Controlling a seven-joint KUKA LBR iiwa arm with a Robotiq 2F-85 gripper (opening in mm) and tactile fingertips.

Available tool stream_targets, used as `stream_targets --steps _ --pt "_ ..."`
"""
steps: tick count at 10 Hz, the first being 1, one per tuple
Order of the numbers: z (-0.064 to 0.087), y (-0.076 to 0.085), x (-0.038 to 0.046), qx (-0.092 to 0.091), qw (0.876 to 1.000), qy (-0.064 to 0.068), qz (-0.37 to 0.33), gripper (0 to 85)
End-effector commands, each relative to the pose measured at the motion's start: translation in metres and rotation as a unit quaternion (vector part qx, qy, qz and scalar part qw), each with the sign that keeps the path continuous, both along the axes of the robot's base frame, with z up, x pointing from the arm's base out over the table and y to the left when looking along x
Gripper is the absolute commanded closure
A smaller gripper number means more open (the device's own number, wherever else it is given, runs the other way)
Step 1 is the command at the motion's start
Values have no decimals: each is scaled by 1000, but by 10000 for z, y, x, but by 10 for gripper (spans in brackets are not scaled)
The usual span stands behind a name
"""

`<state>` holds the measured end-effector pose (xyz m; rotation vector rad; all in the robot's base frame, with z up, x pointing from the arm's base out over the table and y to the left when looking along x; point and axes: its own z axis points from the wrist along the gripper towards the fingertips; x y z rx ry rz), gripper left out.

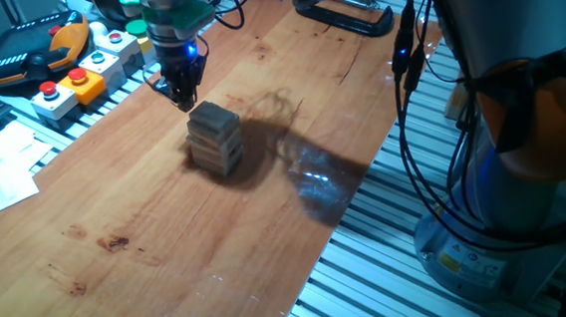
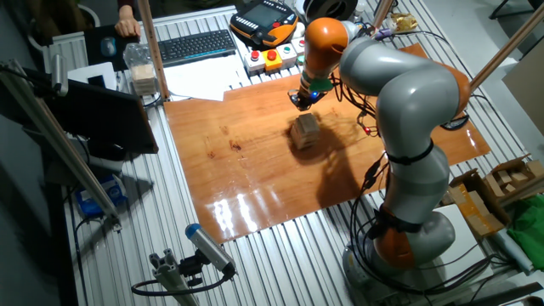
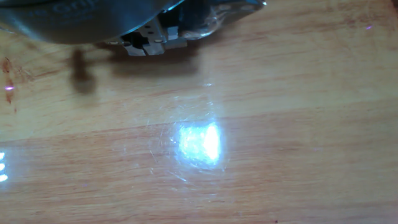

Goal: Play Jenga

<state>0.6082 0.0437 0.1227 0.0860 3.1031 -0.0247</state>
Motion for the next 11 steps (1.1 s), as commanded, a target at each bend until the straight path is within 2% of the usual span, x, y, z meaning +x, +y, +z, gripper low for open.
stream_targets --steps 1,2,4,6,7,8,11 --pt "-1 -1 -1 4 1000 1 0 843" --pt "-1 -1 -1 5 1000 1 2 843" --pt "-1 -1 -1 6 1000 11 2 843" --pt "-9 -8 8 -1 1000 12 6 843" --pt "-13 -9 15 -3 1000 8 2 843" --pt "-11 -12 13 -13 1000 3 0 843" --pt "13 -33 -1 -18 1000 -1 -12 843"
